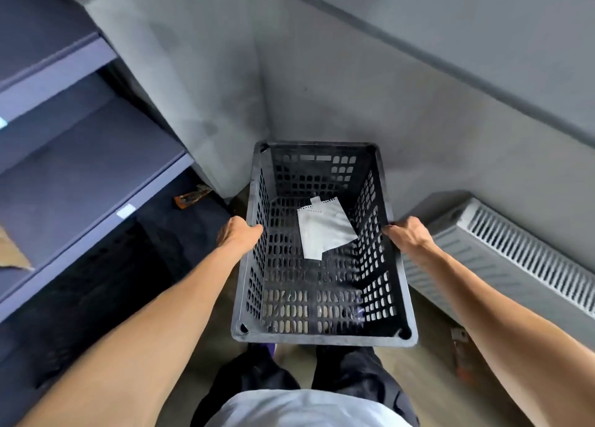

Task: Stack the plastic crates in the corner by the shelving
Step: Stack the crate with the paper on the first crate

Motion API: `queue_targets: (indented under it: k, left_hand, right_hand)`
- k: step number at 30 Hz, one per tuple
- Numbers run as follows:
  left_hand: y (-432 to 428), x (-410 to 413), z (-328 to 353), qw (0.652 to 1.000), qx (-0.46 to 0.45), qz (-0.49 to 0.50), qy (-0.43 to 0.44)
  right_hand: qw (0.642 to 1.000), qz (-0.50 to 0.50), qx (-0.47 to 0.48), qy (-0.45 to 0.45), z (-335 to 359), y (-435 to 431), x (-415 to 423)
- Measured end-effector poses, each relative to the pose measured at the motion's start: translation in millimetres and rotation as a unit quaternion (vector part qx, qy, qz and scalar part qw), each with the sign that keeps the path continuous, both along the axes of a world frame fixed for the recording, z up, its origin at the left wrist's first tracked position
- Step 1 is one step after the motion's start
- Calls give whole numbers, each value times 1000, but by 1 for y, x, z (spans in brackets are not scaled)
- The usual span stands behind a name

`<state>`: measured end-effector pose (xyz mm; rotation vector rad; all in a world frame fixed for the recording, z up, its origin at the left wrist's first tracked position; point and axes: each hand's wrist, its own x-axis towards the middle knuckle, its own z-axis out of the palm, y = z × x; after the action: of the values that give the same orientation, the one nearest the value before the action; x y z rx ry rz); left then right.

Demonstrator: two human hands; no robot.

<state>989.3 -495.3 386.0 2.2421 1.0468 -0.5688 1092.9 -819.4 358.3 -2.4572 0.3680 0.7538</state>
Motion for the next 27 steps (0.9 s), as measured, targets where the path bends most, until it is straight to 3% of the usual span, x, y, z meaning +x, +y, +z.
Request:
queue_targets:
  k: [6,13,27]
  left_hand:
    - [-39,4,11,997,18,76,28]
    - [-64,13,11,992,32,118,40]
    - [-56,49,-49,984,-47,161,54]
  right_hand:
    - [995,98,10,23,-5,-17,70]
    - [990,140,5,35,-9,-7,125]
    - [981,191,-10,35,-21,27,169]
